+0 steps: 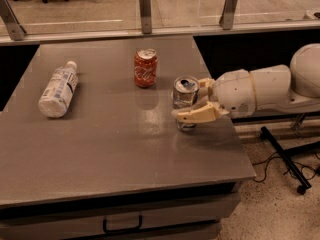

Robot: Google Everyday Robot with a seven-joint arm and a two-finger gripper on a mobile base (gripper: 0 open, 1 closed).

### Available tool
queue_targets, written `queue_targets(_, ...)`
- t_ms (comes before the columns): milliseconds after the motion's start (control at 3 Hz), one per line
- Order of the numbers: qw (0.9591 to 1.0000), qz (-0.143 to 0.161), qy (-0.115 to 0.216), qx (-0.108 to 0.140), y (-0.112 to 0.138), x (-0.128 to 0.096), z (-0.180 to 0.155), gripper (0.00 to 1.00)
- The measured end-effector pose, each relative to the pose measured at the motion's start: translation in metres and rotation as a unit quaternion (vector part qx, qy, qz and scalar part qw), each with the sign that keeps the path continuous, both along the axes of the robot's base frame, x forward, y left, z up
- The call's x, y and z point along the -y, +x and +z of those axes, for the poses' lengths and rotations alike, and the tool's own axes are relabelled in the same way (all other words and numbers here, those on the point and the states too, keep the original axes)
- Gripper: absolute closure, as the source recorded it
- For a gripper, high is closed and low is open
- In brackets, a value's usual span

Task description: Knock redbull can over

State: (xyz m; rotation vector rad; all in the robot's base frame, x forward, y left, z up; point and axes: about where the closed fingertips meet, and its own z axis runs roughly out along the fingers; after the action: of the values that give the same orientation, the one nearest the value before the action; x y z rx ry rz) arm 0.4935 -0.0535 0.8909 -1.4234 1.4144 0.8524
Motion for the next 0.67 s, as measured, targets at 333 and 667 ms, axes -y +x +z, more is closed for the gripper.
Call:
queue_targets(333, 0.9929, 0.024, -0.110, 0.037, -0.009, -0.021, 0.011, 1.00)
queue_targets(667, 0.9677, 0.051, -0.233, 0.083, -0.023, -0.051, 0.017, 1.00)
